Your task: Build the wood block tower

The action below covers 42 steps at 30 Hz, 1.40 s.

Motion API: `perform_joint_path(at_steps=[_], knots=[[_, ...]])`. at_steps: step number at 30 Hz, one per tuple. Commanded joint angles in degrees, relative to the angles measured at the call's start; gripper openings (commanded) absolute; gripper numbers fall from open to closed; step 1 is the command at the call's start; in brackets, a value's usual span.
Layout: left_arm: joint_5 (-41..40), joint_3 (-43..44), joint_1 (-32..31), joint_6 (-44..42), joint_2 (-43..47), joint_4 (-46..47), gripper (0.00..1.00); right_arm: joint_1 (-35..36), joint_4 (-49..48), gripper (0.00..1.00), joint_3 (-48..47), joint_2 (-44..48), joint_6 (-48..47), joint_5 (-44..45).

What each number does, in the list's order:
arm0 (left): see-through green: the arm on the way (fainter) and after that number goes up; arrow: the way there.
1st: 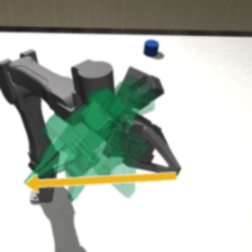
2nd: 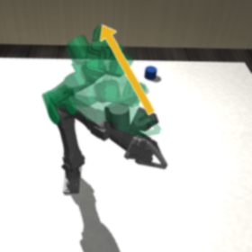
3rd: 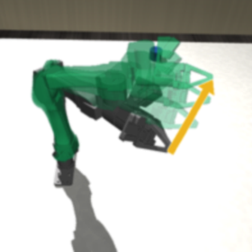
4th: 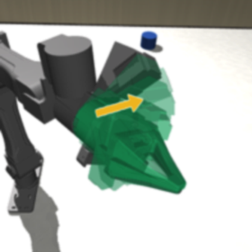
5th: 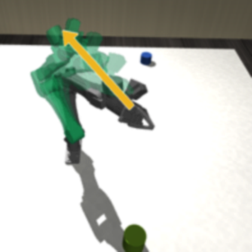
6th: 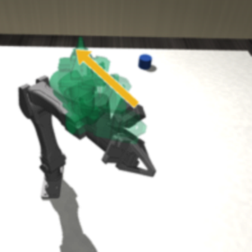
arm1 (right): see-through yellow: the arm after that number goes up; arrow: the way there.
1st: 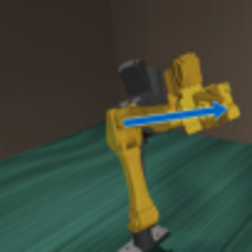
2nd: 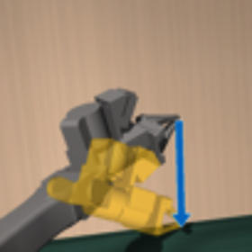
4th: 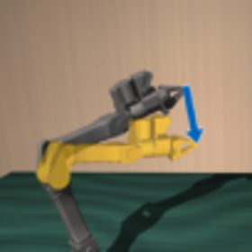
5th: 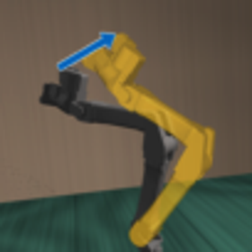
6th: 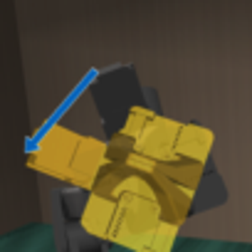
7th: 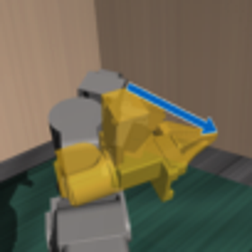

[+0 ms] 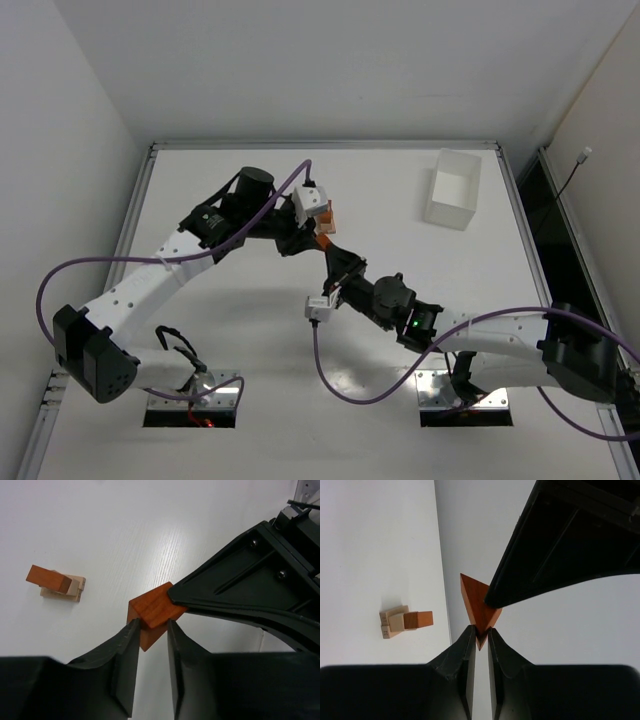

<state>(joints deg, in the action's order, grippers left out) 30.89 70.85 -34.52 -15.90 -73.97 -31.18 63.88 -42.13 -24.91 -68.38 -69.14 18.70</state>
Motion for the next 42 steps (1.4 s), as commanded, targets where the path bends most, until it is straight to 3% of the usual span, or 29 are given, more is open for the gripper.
perform_joint_path(at_steps=[1, 3, 8, 9, 10, 12, 16, 22, 30, 37, 42], knots=[[-0.13, 0.6, -0.37, -0.62, -0.29, 2.61, 0.21, 0.55, -2.34, 0.0, -2.87, -0.09, 1.29, -0.42], [-0.13, 0.61, -0.37, -0.62, -0.29, 2.61, 0.11, 0.55, -2.34, 0.0, -2.87, -0.09, 1.29, -0.42], [-0.66, 0.61, -0.37, -0.62, -0.29, 2.61, 0.08, 0.55, -2.34, 0.0, -3.39, -0.61, 1.29, -0.42], [-1.18, 0.61, -0.37, -0.62, -0.29, 2.61, 0.19, 0.55, -2.34, 0.0, -3.39, -0.61, 1.29, -0.42], [-1.19, 0.61, -0.37, -0.62, -0.29, 2.61, 0.46, 0.55, -2.34, 0.0, -3.39, -0.61, 1.29, -0.42], [-1.72, 0.61, -0.37, -1.32, -0.29, 2.61, 0.71, 0.02, -2.34, 0.0, -3.39, -0.61, 1.29, -0.42], [-0.66, 0.08, -0.37, -5.62, 1.11, -0.71, 0.81, 0.02, -1.82, 0.0, -2.08, 1.93, 1.29, -2.17], [5.83, 1.92, 0.86, -14.31, 1.11, -7.57, 0.82, -0.51, 4.06, 0.0, 2.39, 9.47, 0.77, -7.44], [10.58, 1.92, 2.09, -17.41, 2.26, -8.99, 0.77, -2.35, 11.54, 0.0, 7.32, 19.68, -0.03, -14.92], [13.57, 3.24, 2.09, -17.59, 2.17, -9.68, 0.76, -2.88, 12.33, 0.0, 8.65, 20.39, -1.87, -18.34], [16.13, 5.17, 2.09, -18.72, 0.24, -12.85, 0.65, -2.88, 8.91, 0.0, 9.17, 18.9, -2.4, -18.35]])
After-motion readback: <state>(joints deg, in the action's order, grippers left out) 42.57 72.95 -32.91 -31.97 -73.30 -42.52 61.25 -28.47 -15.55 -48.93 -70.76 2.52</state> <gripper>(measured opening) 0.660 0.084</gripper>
